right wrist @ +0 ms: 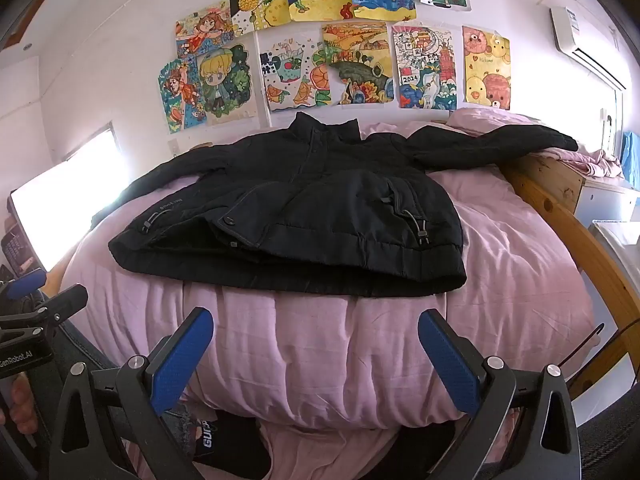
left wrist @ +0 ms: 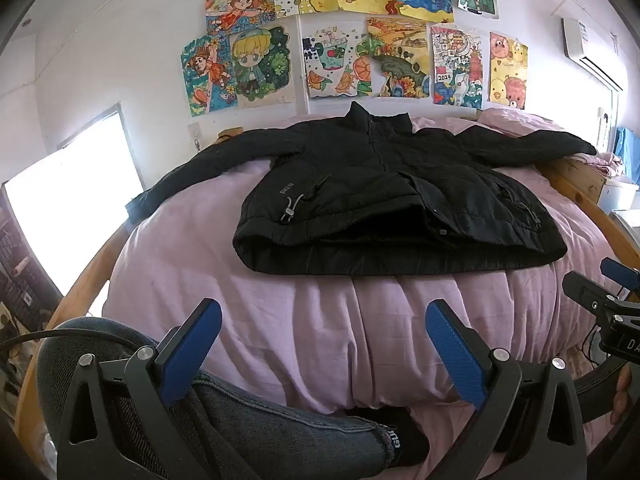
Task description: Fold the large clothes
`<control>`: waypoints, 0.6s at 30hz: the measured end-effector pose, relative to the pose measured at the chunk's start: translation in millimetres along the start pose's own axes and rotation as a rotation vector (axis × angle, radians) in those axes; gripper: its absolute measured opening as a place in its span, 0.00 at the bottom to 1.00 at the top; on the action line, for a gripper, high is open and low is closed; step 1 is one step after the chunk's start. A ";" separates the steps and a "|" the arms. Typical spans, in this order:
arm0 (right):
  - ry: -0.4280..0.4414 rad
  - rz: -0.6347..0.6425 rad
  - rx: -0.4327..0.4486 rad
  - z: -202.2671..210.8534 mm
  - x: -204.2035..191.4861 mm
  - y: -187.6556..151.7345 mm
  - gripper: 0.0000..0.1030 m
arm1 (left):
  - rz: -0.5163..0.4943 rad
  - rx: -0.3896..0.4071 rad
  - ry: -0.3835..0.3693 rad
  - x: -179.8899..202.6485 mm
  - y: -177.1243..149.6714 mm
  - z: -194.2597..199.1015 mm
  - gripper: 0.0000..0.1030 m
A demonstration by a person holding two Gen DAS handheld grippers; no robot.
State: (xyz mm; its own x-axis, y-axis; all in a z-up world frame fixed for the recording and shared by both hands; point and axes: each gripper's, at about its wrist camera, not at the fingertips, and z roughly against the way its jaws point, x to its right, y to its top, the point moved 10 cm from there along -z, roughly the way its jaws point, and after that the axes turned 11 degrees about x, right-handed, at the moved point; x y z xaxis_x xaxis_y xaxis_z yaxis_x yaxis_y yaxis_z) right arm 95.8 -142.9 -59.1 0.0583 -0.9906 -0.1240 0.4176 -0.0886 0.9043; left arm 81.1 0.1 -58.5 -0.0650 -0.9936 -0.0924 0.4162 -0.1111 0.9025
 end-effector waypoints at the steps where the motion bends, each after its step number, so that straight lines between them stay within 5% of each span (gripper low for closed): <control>1: 0.000 -0.001 -0.002 -0.3 0.3 -0.3 1.00 | 0.000 0.000 0.000 0.0 0.0 0.0 0.97; 18: 0.000 -0.001 -0.002 -0.4 0.5 -0.7 1.00 | 0.003 -0.002 -0.001 0.1 -0.2 0.0 0.97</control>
State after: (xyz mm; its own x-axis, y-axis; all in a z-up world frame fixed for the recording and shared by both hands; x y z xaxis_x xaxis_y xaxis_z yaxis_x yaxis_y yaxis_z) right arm 95.9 -143.3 -59.9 0.0579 -0.9905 -0.1247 0.4196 -0.0892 0.9033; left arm 81.0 0.0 -58.7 -0.0650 -0.9939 -0.0891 0.4183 -0.1082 0.9019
